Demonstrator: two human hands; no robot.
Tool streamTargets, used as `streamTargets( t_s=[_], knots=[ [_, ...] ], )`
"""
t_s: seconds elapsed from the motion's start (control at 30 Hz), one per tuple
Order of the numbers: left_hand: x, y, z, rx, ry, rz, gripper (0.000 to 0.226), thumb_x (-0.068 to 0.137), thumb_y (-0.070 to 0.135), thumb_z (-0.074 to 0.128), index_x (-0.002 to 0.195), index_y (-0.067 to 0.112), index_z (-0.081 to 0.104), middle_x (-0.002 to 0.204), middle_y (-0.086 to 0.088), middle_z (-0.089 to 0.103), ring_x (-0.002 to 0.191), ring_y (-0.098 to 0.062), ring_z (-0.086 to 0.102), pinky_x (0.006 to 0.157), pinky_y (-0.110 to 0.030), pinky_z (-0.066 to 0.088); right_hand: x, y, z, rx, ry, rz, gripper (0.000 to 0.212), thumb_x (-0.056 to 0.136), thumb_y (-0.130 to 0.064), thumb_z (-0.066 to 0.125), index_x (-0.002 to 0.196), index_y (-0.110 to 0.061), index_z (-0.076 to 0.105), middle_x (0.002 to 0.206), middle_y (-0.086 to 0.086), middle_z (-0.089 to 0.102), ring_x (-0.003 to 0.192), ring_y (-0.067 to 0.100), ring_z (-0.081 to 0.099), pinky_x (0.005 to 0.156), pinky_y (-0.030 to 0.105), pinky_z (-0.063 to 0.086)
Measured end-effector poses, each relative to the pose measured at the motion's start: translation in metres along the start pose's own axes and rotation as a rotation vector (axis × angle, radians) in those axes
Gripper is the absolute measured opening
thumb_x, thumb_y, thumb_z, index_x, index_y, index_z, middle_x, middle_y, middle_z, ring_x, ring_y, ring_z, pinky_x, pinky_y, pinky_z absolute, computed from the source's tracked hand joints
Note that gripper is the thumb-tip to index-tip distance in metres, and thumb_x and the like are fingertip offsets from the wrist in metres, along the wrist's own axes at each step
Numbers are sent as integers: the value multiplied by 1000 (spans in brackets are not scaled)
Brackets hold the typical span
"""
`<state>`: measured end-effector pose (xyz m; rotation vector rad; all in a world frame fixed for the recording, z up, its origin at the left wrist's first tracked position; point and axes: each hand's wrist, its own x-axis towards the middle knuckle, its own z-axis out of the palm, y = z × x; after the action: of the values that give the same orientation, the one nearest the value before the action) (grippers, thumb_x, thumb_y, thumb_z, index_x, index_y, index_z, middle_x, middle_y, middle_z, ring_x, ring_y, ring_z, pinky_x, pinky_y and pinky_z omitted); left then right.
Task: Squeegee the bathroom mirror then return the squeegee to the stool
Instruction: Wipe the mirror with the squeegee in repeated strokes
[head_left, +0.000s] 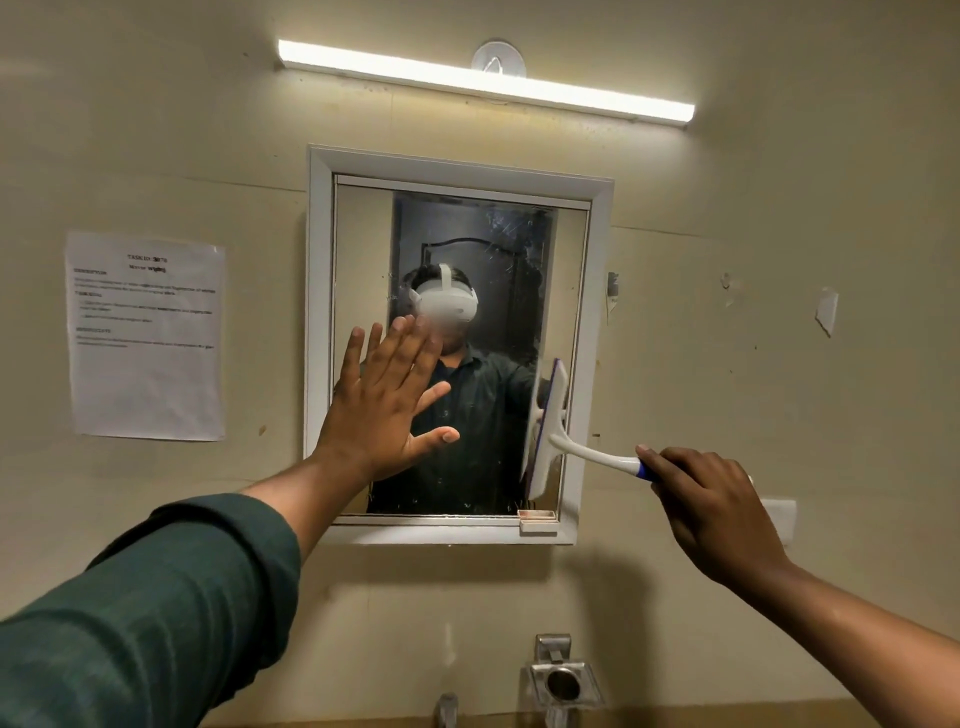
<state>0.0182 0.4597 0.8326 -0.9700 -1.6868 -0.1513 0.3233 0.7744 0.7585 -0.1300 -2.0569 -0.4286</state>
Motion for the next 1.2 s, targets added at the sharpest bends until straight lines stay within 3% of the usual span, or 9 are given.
streamTargets(
  t_s=[0.23,0.43,0.63,0.83,1.2],
  knots=[
    [-3,-5,-5,-6,-1,-16,100,101,82,6,174,14,10,182,-11,-5,168,-31,-6,128,-56,-24,22,-76,31,109,-78,-69,56,100,-21,67,153,-28,50,122,0,63,94,24,58,75,41,49],
    [-7,-20,-9,18,-40,-25,101,98,83,1,174,16,5,182,-10,-9,168,-32,-10,127,-58,-23,34,-143,55,222,-88,-48,55,103,-26,62,155,-31,48,125,-5,63,97,20,58,76,37,50],
    [-23,-43,-10,39,6,-18,100,99,82,11,174,15,10,182,-9,-10,167,-30,-13,128,-58,-21,53,-178,72,287,-110,12,56,103,-26,61,157,-32,45,125,-6,64,97,17,54,76,35,48],
    [-36,-60,-8,63,-7,-28,101,100,83,8,174,14,9,182,-12,-2,168,-34,-3,130,-63,-12,61,-183,75,300,-117,82,58,101,-23,66,155,-32,47,127,-5,66,99,19,57,77,37,52],
    [-24,-34,-2,33,-5,-14,101,100,83,5,174,13,8,182,-10,-7,168,-31,-5,128,-56,-24,18,-111,63,167,-115,125,65,94,-15,74,154,-27,51,119,2,69,90,21,58,73,35,49]
  ],
)
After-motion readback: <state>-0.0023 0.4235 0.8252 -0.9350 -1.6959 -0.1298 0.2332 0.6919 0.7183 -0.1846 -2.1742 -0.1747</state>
